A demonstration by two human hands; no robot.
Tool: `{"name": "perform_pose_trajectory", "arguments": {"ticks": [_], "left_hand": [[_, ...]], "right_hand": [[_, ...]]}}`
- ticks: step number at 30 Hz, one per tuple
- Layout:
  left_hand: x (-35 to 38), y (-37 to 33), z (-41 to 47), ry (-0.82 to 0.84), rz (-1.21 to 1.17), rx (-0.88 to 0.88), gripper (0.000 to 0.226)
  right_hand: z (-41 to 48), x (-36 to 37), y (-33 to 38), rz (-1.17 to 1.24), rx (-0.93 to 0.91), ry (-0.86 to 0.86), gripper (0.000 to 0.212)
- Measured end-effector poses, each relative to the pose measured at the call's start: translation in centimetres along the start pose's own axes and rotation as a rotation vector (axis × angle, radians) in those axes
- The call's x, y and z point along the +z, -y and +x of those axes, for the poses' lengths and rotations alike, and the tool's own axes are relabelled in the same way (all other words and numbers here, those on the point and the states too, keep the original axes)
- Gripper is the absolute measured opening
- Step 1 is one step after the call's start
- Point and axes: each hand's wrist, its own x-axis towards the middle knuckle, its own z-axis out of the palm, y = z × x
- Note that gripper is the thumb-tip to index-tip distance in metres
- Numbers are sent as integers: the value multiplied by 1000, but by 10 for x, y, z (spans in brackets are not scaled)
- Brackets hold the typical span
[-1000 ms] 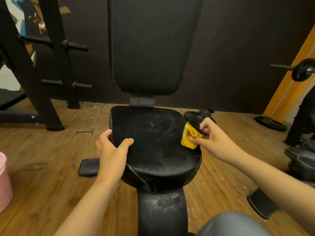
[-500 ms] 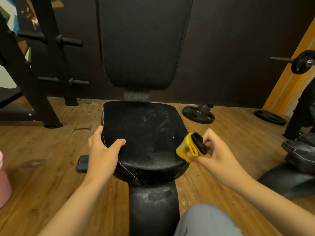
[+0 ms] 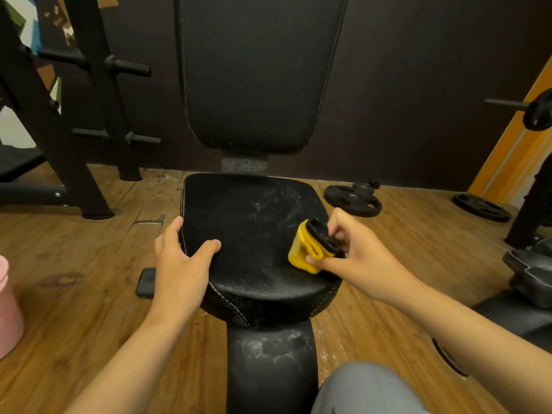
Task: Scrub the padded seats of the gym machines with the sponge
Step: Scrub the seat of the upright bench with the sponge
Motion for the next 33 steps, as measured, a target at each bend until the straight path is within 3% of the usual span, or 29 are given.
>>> {"name": "perform_pose_trajectory", "arguments": {"ticks": [6, 12, 18, 26, 33], "left_hand": [[0, 1, 1, -5, 6, -1, 71], [0, 1, 1, -16, 4, -13, 70], [0, 0, 0, -14, -18, -28, 71], [-3, -2, -3, 17, -24, -34, 69], [-4, 1, -2, 23, -23, 0, 68]], "right_hand": [[-6, 1, 4, -54, 6, -145, 32], [-40, 5, 14, 27, -104, -2, 31], [-24, 15, 17, -12, -23, -174, 31], [-32, 19, 23, -1, -146, -28, 32], [-27, -12, -3, -103, 25, -161, 31]]}}
